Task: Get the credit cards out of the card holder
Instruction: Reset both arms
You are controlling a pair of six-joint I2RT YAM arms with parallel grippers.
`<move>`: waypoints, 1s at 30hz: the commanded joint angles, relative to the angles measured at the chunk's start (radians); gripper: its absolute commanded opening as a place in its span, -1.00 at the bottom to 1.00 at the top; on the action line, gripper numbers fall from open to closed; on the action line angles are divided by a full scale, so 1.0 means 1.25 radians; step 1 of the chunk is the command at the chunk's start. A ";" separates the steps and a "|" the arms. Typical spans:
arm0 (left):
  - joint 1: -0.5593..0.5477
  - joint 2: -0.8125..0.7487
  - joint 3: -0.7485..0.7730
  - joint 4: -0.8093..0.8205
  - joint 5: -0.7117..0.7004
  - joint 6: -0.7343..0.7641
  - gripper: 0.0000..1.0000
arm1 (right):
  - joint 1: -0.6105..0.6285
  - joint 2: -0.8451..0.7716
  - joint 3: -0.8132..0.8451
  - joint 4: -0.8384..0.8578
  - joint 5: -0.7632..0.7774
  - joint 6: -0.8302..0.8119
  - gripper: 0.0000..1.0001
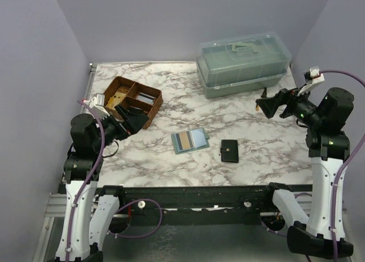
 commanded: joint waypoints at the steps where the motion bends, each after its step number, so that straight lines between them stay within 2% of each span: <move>1: -0.011 -0.004 0.044 -0.012 0.027 -0.004 0.97 | -0.006 -0.019 -0.002 0.039 0.057 0.074 1.00; 16: -0.012 -0.089 -0.008 0.002 -0.005 -0.050 0.97 | -0.007 -0.032 -0.041 0.075 0.062 0.115 1.00; 30: -0.012 -0.049 -0.032 0.049 0.014 -0.033 0.98 | -0.007 -0.015 -0.029 0.074 0.085 0.102 1.00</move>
